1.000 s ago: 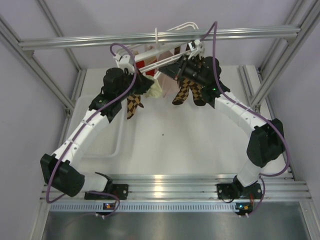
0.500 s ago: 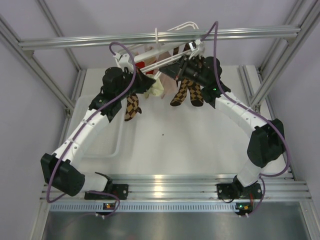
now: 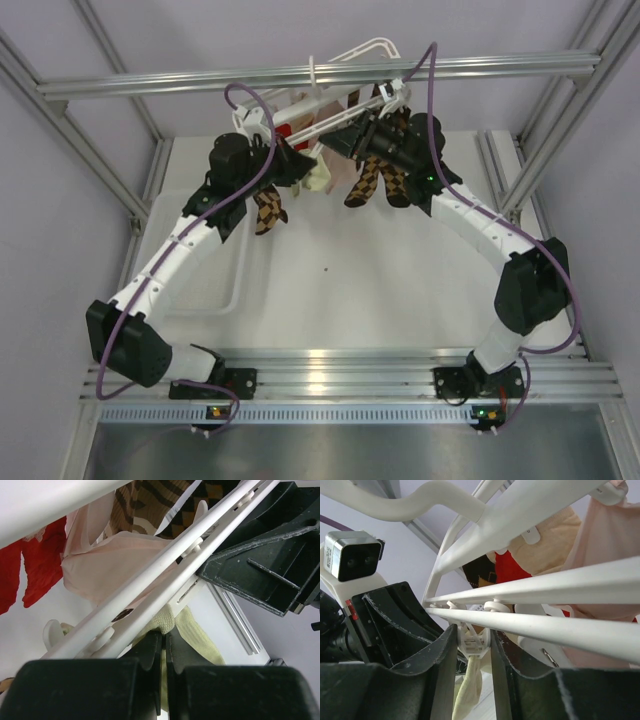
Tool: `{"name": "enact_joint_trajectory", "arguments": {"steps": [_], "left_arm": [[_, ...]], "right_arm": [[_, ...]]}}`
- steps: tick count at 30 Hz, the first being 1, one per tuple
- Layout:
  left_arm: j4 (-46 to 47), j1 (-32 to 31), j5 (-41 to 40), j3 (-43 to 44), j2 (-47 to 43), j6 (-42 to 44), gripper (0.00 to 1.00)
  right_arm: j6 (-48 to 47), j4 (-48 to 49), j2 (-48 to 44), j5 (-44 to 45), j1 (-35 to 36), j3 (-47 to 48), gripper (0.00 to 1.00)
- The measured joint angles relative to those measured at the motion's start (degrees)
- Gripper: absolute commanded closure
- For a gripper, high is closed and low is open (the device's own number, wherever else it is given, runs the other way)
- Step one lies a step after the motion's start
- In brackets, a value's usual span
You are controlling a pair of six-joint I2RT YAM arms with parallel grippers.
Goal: Clip the socks to the hanger
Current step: Clamp the sock onto the hanger, then reset both arms
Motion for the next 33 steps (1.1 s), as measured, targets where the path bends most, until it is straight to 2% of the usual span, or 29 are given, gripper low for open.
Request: {"name": "enact_joint_trajectory", "arguments": {"steps": [5, 13, 15, 16, 17, 20, 26, 29, 30, 33], "left_arm": [[1.46, 0.0, 0.31, 0.0, 0.42, 0.0, 1.0], [2.73, 0.0, -0.28, 0.15, 0.59, 0.59, 1.0], [2.78, 0.0, -0.37, 0.22, 0.72, 1.16, 0.88], [2.78, 0.0, -0.37, 0.24, 0.74, 1.44, 0.82], [2.78, 0.0, -0.37, 0.24, 0.74, 1.73, 0.72], [2.78, -0.02, -0.31, 0.24, 0.72, 2.16, 0.6], [1.75, 0.0, -0.61, -0.92, -0.5, 3.76, 0.4], [0.74, 0.0, -0.57, -3.78, -3.17, 5.4, 0.37], [-0.28, 0.0, -0.55, -4.94, -4.46, 6.32, 0.31], [-1.99, 0.0, -0.26, -7.3, -7.41, 8.92, 0.25]], "right_arm": [[0.15, 0.07, -0.11, -0.85, -0.17, -0.28, 0.49], [1.01, 0.22, -0.11, -2.36, -0.22, -0.28, 0.39], [1.25, 0.26, -0.13, -2.58, -0.24, -0.28, 0.35], [1.31, 0.26, -0.17, -2.71, -0.24, -0.28, 0.27], [1.51, 0.26, -0.22, -2.84, -0.24, -0.31, 0.24], [1.88, 0.28, -0.48, -2.97, -0.26, -0.59, 0.19], [1.44, -0.39, -2.36, -2.93, -0.28, -2.73, 0.09], [0.07, -0.83, -4.44, -2.93, -0.31, -5.44, 0.08], [-0.52, -1.22, -5.25, -2.97, -0.31, -6.38, 0.07], [-2.49, -2.16, -8.31, -3.15, -0.31, -9.44, 0.05]]}}
